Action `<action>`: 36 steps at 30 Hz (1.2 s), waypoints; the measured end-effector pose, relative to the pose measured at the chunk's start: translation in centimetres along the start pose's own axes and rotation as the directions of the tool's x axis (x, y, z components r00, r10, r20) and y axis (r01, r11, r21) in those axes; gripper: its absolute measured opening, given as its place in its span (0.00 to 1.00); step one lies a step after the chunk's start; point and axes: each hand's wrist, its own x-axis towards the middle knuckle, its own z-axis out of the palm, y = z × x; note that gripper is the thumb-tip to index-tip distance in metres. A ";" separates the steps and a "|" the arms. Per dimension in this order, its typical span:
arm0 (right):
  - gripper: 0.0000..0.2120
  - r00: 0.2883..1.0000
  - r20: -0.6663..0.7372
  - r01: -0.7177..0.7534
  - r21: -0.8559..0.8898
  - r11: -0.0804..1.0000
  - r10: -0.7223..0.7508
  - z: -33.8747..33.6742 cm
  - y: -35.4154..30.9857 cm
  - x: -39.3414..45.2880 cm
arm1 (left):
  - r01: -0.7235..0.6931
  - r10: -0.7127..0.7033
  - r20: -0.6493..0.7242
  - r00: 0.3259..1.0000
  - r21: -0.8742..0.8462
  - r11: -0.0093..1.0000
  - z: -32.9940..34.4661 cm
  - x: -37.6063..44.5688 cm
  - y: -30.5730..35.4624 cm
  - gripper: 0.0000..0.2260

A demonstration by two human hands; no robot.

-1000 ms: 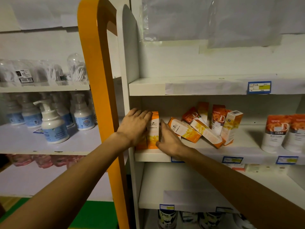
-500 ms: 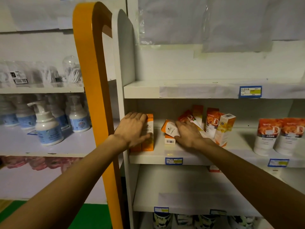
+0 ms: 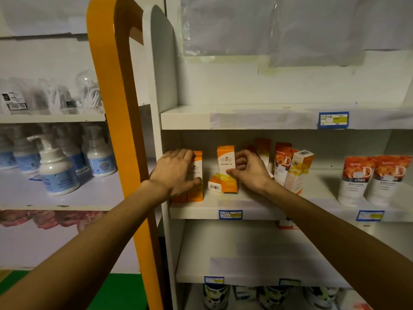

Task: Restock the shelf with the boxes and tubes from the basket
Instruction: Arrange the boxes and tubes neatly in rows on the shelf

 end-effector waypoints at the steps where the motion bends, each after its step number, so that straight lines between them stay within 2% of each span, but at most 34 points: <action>1: 0.24 1.000 0.001 -0.022 0.035 0.999 0.022 0.4 0.2 -0.2 | -0.001 0.001 0.002 1.000 -0.001 1.000 0.1 0.0 0.0 0.33; 5: 0.24 0.993 0.051 -0.110 0.164 0.980 0.103 2.0 0.6 -0.7 | 0.001 -0.001 0.010 1.000 0.008 1.000 0.3 0.1 0.0 0.33; 13: 0.22 1.000 0.003 -0.028 0.066 0.997 0.028 3.8 0.3 -0.4 | -0.006 0.006 0.008 1.000 0.008 1.000 0.4 0.2 -0.1 0.33; 17: 0.22 1.000 -0.015 -0.017 0.075 0.997 0.018 4.8 0.1 -0.3 | 0.011 -0.011 0.012 1.000 -0.009 1.000 -0.2 0.5 0.2 0.31; 22: 0.28 0.996 0.094 -0.005 0.056 0.998 -0.001 4.5 0.6 -0.1 | 0.074 -0.074 0.000 0.997 -0.023 0.997 -1.1 1.6 0.7 0.31; 24: 0.28 0.997 0.075 0.041 -0.061 0.997 -0.036 3.6 1.0 -0.2 | 0.082 -0.083 -0.041 0.996 -0.015 0.997 -1.3 2.3 1.0 0.31; 27: 0.25 0.992 -0.005 0.115 -0.370 0.922 -0.126 1.5 2.0 -0.1 | 0.058 -0.059 -0.060 0.996 -0.024 0.998 -1.5 3.3 1.8 0.33; 31: 0.24 0.963 0.130 0.263 -0.639 0.723 -0.235 0.4 3.0 1.0 | -0.015 0.016 0.039 0.999 -0.028 0.999 -0.9 4.5 2.7 0.30; 33: 0.27 0.955 0.204 0.298 -0.691 0.659 -0.218 0.9 3.3 2.0 | -0.036 0.037 0.080 0.996 -0.013 0.999 -0.3 4.6 2.9 0.28; 36: 0.31 0.934 0.317 0.352 -0.741 0.572 -0.164 1.8 3.7 3.4 | -0.052 0.051 0.066 0.997 0.018 0.998 0.5 4.5 2.7 0.25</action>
